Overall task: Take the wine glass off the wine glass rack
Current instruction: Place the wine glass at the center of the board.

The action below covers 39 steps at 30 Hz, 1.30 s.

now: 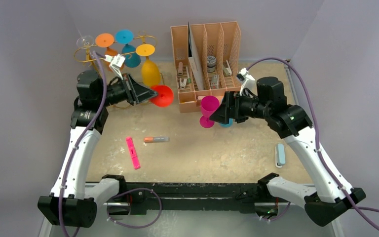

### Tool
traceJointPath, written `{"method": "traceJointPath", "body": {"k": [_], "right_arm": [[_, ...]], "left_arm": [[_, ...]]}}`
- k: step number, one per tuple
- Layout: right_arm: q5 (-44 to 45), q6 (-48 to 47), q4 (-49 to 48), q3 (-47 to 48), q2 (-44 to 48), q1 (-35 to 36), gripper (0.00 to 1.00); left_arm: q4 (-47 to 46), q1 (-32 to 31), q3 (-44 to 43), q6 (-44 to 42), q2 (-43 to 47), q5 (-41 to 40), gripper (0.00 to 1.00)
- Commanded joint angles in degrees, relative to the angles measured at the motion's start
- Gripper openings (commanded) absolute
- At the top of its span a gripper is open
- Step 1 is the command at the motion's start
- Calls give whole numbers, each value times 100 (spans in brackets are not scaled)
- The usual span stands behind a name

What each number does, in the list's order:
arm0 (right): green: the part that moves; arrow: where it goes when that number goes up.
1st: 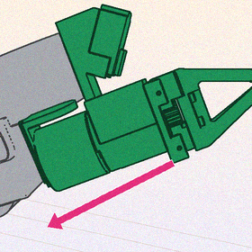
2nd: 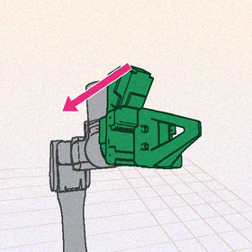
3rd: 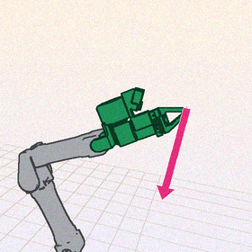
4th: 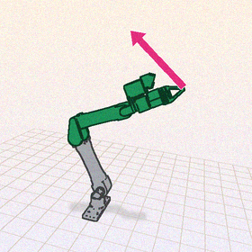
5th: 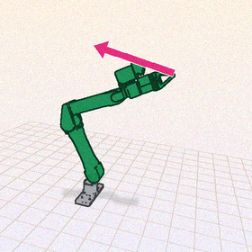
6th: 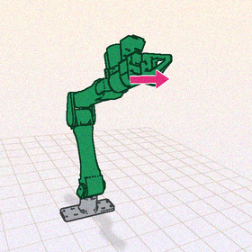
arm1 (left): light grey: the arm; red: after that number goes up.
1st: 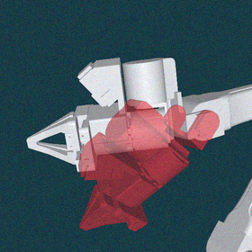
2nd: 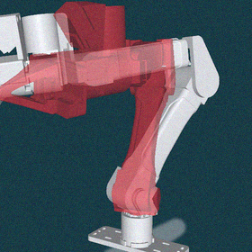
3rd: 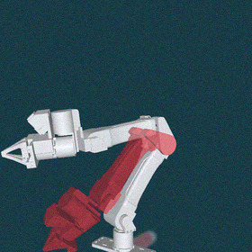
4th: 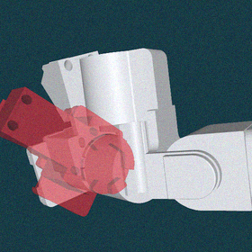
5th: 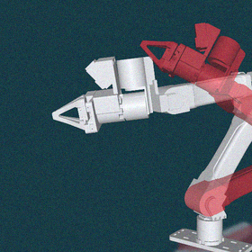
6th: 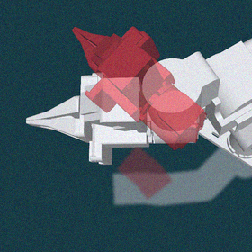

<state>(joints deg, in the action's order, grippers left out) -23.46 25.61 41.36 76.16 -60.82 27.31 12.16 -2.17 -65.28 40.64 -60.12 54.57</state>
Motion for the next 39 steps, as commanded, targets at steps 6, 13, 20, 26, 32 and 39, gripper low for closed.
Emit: {"method": "traceJointPath", "body": {"k": [6,13,20,26,32,39], "right_arm": [[-1962,1010,-1592,157,-317,3,79],[-2525,1789,-2622,-135,-314,2,71],[-2611,1853,-2617,-180,-420,5,62],[-2793,1693,-2287,-131,-536,11,55],[-2978,1655,-2220,-103,-639,76,46],[-3123,1617,-2238,-20,-816,269,38]], "left_arm": [[369,-1511,-18,-1056,19,-231,0],[239,-1769,-129,-1003,-114,254,0],[-178,-2388,-79,-805,-158,-64,0],[-356,-2484,-47,-686,-194,-146,0],[-483,-2525,-29,-607,-180,-125,0],[-825,-2610,36,-403,-184,-36,0]]}}
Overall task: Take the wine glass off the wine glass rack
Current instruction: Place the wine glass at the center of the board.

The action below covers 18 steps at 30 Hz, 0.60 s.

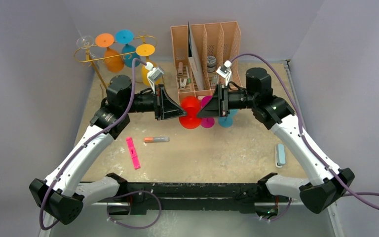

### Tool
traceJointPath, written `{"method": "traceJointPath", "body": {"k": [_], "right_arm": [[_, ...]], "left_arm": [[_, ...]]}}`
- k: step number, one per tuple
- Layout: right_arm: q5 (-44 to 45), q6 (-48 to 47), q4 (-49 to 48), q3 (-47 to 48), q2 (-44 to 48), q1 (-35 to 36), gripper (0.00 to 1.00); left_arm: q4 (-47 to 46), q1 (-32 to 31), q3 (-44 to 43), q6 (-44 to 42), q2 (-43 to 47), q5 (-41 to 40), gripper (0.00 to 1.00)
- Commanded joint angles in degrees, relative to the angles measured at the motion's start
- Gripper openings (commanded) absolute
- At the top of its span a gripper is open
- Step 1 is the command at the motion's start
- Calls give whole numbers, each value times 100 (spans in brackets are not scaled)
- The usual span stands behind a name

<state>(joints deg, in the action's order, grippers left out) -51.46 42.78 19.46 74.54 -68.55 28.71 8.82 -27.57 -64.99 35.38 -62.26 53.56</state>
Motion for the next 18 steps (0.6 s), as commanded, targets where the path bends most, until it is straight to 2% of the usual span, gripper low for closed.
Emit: {"method": "traceJointPath", "body": {"k": [1,6,9,10,12,13,15,18], "right_arm": [[-355,-130,-53,162,-58,161,35],[-192,-310,89,205,-55,189,13],[20,-443,132,184,12,190,0],[48,-467,128,178,25,190,0],[78,-507,84,147,68,194,0],[94,-522,58,129,77,194,0],[123,-562,-1,81,119,192,0],[189,-579,-153,-30,193,191,0]], "left_arm": [[-480,-73,20,113,30,49,0],[-327,-82,10,89,13,-18,0],[168,-82,-112,-153,-14,-173,0],[353,-82,-163,-221,-39,-193,8],[684,-82,-293,-361,-70,-187,38],[909,-82,-370,-485,-84,-129,50],[1539,-82,-616,-883,-105,-130,60],[2034,-81,-824,-1184,-60,-62,67]]}}
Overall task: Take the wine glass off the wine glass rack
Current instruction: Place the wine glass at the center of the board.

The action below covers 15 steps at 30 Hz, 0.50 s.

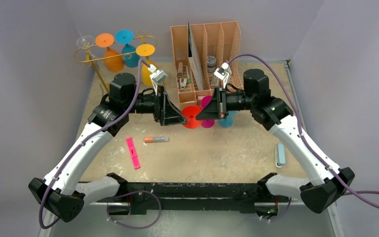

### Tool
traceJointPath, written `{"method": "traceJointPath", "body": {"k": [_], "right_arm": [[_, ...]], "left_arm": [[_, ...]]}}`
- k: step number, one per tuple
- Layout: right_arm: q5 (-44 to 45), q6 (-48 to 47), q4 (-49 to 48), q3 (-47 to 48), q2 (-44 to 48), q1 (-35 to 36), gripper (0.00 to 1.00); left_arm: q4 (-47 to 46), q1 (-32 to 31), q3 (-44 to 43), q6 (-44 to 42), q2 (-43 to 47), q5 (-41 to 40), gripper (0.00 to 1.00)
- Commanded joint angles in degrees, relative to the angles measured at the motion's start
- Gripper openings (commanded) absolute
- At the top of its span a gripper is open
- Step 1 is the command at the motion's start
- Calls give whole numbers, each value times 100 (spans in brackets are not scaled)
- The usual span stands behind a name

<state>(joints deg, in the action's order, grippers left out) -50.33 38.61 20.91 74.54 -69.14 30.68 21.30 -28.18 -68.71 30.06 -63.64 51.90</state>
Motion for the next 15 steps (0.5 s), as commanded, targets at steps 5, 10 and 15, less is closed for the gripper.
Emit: {"method": "traceJointPath", "body": {"k": [5,10,15], "right_arm": [[52,-134,-559,-139,297,-8,0],[42,-126,-644,-177,304,-2,0],[97,-145,-728,-213,340,-3,0]], "left_arm": [[593,-27,-339,-319,-58,533,64],[-486,-140,16,314,-53,595,57],[-557,-233,-47,441,-239,584,44]]}}
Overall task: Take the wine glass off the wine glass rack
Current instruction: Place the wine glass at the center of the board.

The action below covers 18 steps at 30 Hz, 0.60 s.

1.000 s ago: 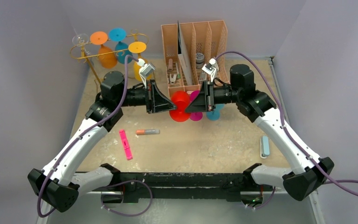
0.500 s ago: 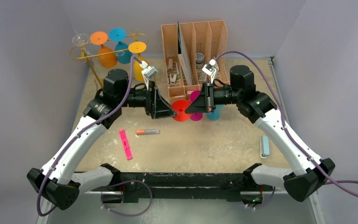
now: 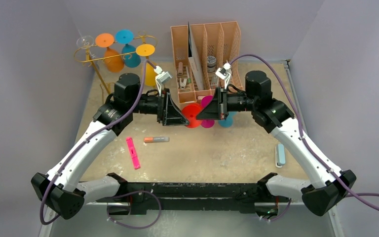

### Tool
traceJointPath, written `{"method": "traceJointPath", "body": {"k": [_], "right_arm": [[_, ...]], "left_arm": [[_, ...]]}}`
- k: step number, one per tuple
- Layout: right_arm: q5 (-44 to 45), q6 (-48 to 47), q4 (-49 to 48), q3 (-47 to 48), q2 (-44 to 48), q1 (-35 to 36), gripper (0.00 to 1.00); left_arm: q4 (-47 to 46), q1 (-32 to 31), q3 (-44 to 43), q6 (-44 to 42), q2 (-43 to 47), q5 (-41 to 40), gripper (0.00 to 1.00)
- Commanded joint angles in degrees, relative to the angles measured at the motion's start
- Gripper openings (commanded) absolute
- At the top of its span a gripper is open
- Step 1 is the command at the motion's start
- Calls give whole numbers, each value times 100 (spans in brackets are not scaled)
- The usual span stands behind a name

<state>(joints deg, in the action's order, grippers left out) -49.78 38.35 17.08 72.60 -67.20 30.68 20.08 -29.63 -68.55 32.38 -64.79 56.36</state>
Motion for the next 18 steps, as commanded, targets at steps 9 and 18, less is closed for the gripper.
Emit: {"method": "traceJointPath", "body": {"k": [9,18], "right_arm": [[303,-135,-517,-211,315,-9,0],[328,-116,-574,-227,304,0,0]], "left_arm": [[-181,-212,-131,55,-167,129,30],[-193,-335,-131,-16,-235,104,0]]}}
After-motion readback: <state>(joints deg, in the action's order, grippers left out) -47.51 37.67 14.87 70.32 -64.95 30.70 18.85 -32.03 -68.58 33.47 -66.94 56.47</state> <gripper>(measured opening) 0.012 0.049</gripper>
